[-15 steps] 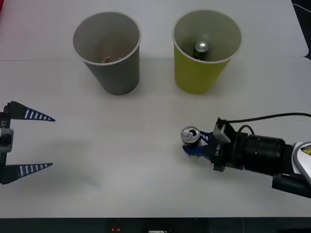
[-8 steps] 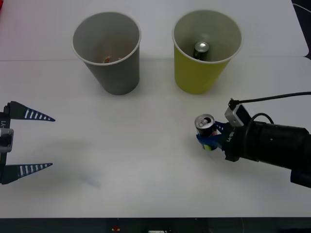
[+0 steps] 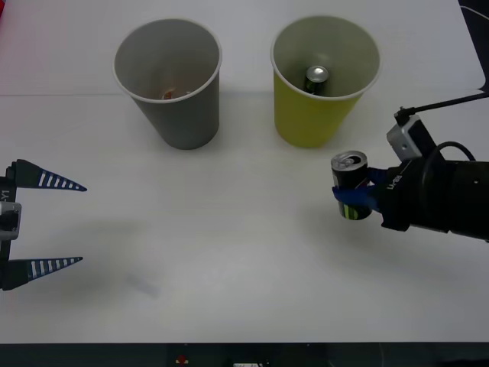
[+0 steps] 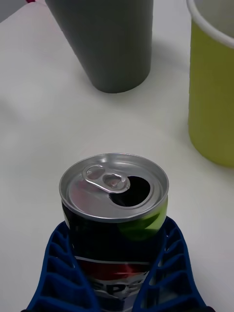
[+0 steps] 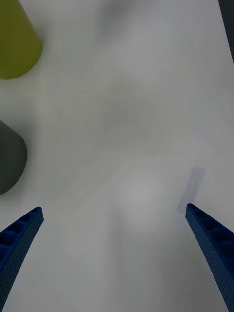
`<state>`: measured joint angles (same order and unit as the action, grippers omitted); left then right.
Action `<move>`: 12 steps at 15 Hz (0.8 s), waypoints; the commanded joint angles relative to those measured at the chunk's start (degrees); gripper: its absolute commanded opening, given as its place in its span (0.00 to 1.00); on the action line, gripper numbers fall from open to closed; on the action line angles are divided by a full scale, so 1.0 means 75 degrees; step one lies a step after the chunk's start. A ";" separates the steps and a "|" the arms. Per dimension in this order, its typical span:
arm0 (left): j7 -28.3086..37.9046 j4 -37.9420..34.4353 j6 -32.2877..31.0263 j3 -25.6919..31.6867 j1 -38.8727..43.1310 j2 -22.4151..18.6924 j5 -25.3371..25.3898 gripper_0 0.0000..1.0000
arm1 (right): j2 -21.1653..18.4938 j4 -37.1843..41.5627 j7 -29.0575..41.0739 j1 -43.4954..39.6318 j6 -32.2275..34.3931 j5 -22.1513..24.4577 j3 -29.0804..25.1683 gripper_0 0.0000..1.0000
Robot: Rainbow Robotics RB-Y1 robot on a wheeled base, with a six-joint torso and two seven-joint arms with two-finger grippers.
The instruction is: Put the can into the green bin and the plastic bottle into the gray bin
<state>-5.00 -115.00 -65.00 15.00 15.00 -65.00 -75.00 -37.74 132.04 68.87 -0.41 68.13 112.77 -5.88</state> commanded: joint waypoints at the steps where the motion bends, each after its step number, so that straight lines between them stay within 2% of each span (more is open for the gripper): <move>1: 0.0000 0.0000 0.0000 0.0000 0.0000 0.0000 0.0000 1.00 | -0.0183 0.0278 0.0473 0.0359 0.0467 -0.0142 -0.0446 0.00; 7: 0.0000 0.0000 0.0000 0.0000 0.0000 0.0000 0.0000 1.00 | -0.0534 0.0090 0.0497 0.1578 0.1663 -0.0341 -0.1149 0.00; 12: 0.0000 0.0000 0.0000 0.0000 0.0000 0.0000 0.0000 1.00 | -0.1179 -0.0625 0.0508 0.2878 0.1874 -0.0458 -0.0880 0.00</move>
<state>-5.00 -115.00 -65.00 15.00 15.00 -65.00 -75.00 -45.58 128.24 72.62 19.39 81.93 109.43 -13.17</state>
